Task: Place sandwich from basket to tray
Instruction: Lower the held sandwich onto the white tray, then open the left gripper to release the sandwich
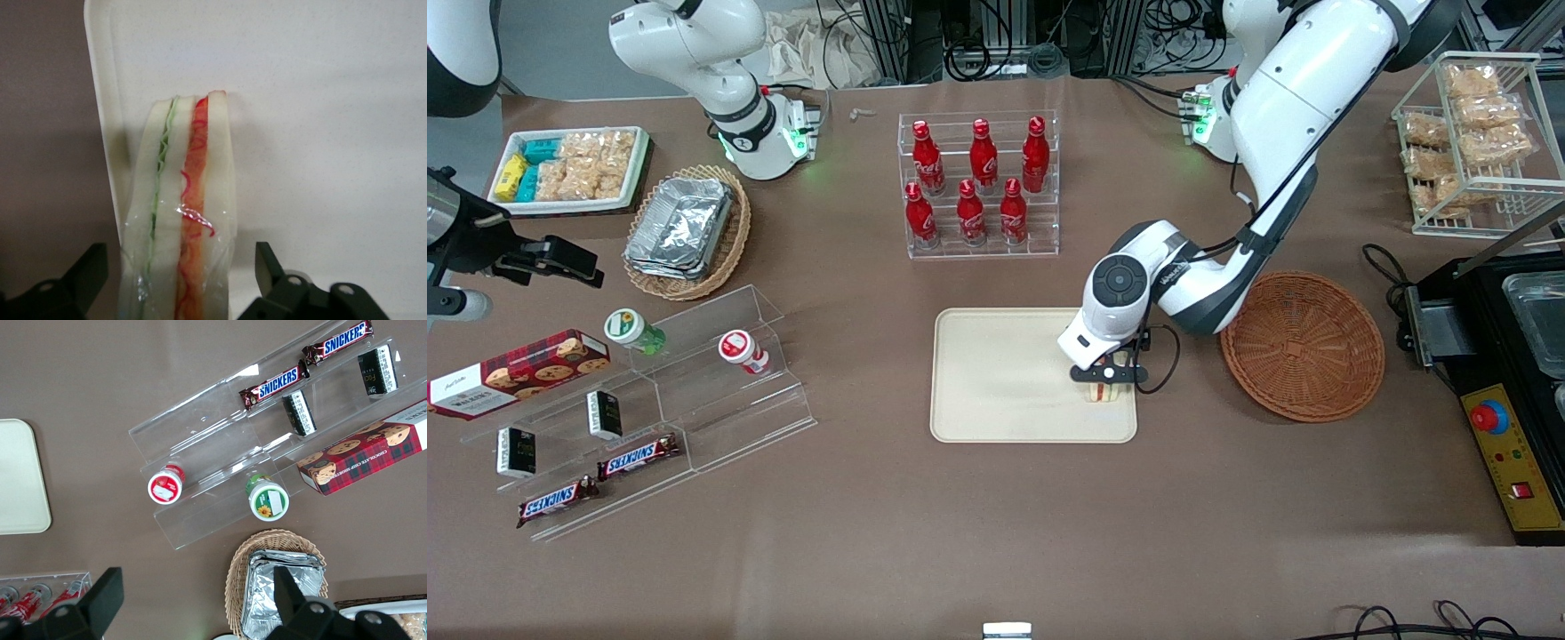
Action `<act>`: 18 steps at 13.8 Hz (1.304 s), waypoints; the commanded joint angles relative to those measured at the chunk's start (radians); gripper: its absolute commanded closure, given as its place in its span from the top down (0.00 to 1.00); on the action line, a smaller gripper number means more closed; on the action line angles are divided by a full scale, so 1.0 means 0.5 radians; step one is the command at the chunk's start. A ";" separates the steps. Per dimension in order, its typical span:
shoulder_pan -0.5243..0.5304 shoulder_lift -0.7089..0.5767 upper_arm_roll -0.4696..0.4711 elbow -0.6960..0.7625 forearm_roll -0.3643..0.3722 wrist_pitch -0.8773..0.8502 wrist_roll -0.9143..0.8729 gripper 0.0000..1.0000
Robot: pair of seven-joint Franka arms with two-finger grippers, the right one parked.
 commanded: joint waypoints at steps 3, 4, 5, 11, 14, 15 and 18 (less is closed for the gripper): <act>-0.009 -0.013 -0.006 0.020 0.043 -0.008 -0.040 1.00; -0.006 -0.035 -0.006 0.020 0.043 -0.018 -0.043 1.00; -0.009 -0.065 -0.006 0.020 0.040 -0.021 -0.083 1.00; 0.013 -0.366 -0.012 0.011 -0.018 -0.027 -0.359 1.00; 0.019 -0.550 -0.028 0.005 -0.150 -0.143 -0.335 1.00; 0.022 -0.620 -0.034 0.005 -0.196 -0.213 -0.286 1.00; 0.068 -0.835 -0.022 0.014 -0.536 -0.553 0.155 1.00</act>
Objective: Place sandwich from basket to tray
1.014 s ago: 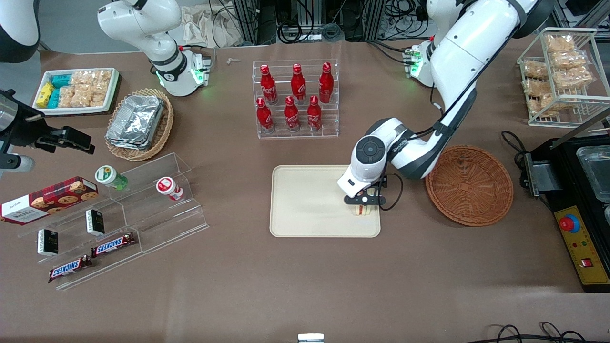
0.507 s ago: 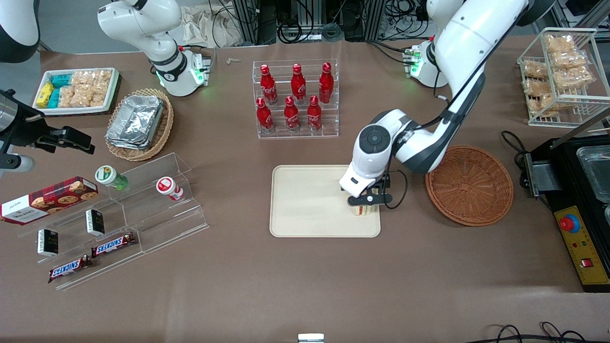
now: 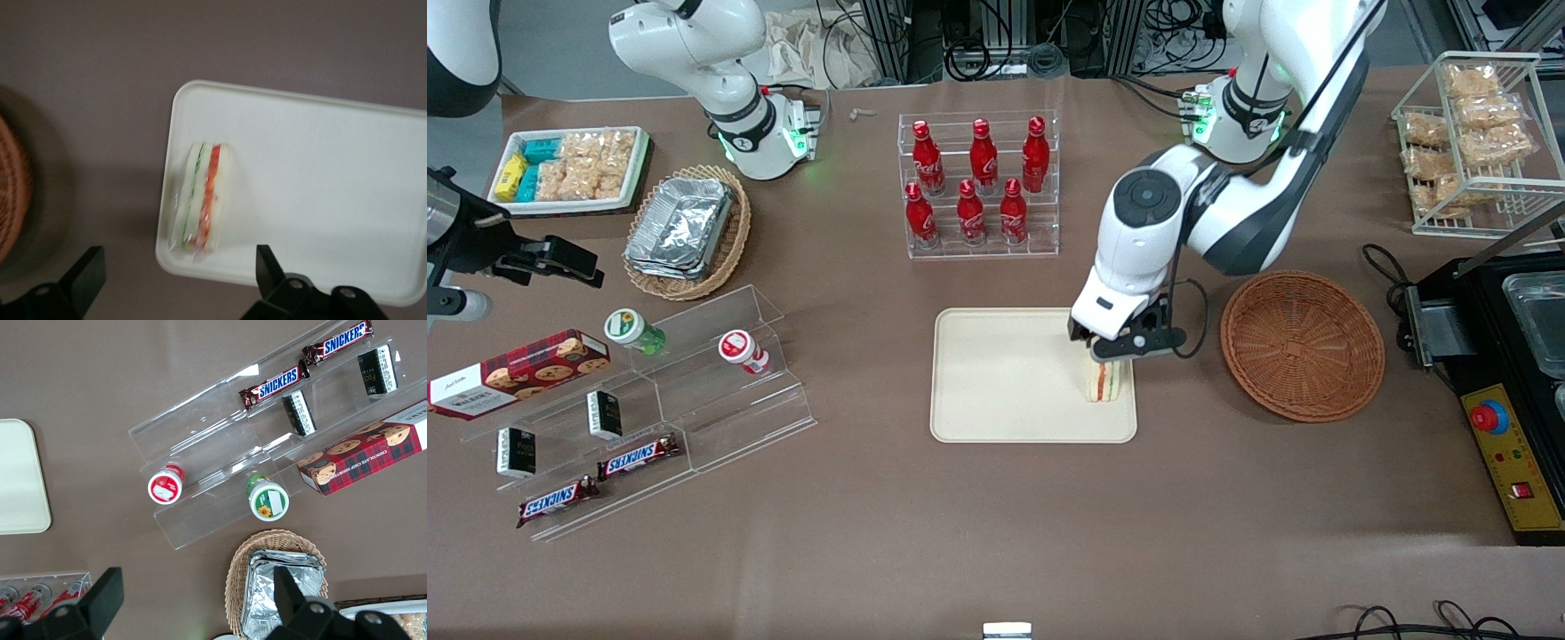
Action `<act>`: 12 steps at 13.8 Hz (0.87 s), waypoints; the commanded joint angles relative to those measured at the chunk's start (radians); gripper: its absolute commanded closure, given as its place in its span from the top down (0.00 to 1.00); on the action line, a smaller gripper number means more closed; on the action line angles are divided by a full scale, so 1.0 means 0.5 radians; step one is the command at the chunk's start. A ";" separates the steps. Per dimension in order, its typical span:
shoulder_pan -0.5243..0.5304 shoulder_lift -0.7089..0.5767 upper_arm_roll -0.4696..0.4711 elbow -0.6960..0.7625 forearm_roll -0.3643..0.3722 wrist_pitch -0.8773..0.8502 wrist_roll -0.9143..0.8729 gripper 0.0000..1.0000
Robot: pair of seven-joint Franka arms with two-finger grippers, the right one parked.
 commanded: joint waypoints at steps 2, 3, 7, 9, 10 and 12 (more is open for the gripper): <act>0.138 -0.300 -0.004 -0.036 -0.239 -0.299 0.397 1.00; 0.142 -0.343 0.006 -0.033 -0.267 -0.345 0.440 1.00; 0.077 -0.518 0.367 -0.030 -0.408 -0.464 0.707 1.00; 0.062 -0.610 0.478 -0.026 -0.420 -0.553 0.808 1.00; 0.059 -0.640 0.542 -0.020 -0.420 -0.575 0.830 1.00; 0.062 -0.705 0.616 -0.002 -0.420 -0.584 1.025 1.00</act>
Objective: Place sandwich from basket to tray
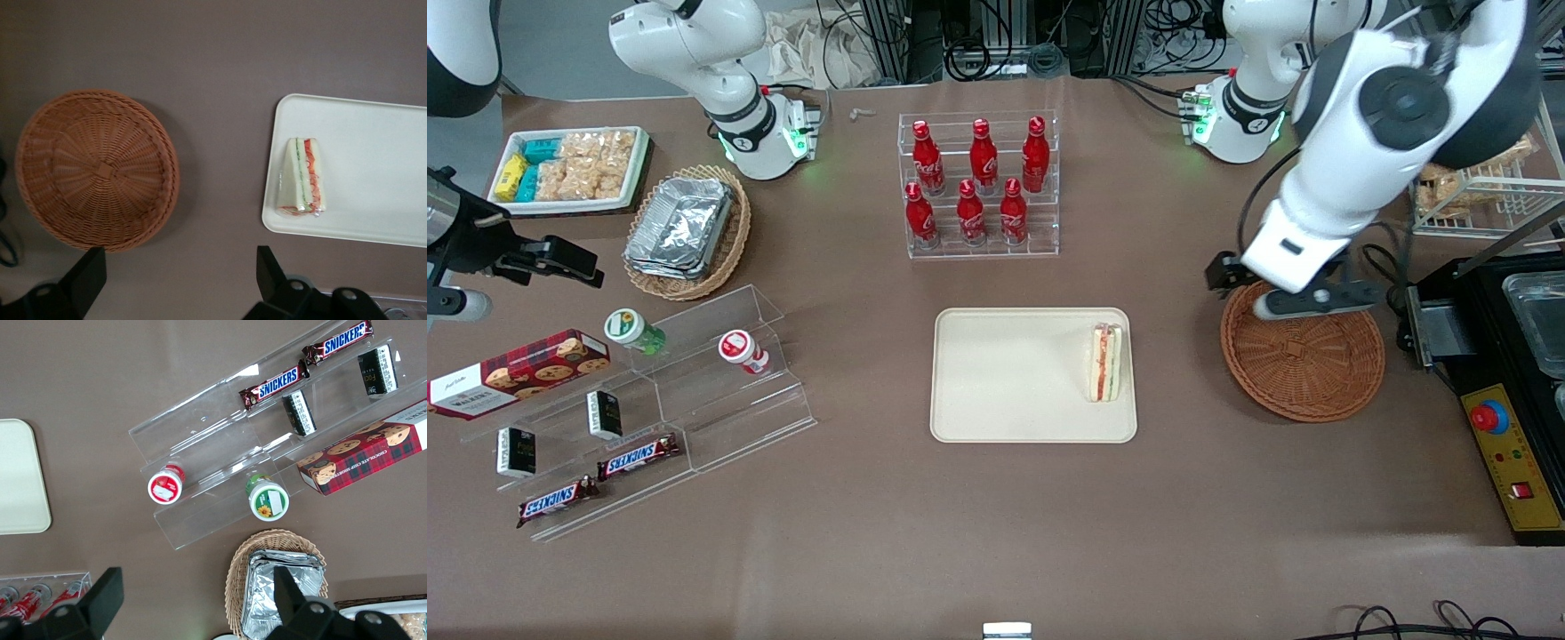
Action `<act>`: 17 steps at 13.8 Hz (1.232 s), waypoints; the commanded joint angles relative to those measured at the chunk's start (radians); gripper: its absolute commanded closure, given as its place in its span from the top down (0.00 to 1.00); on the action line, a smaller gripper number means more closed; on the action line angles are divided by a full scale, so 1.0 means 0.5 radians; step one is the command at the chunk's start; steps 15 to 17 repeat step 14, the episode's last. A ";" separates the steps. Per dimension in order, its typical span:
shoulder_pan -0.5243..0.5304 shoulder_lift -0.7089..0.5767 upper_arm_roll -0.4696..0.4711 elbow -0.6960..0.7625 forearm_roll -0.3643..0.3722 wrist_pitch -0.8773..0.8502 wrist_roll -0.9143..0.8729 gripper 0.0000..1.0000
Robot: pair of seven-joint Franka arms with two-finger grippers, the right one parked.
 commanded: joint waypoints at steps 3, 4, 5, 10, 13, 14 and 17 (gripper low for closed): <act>-0.028 -0.091 0.163 0.092 -0.043 -0.144 0.462 1.00; -0.028 -0.100 0.175 0.092 -0.046 -0.147 0.539 1.00; -0.034 -0.106 0.221 0.095 -0.061 -0.144 0.570 1.00; -0.043 -0.048 0.252 0.242 -0.107 -0.147 0.583 1.00; -0.034 -0.048 0.267 0.252 -0.110 -0.199 0.570 1.00; -0.034 -0.048 0.268 0.264 -0.110 -0.211 0.564 1.00; -0.034 -0.048 0.268 0.264 -0.110 -0.211 0.564 1.00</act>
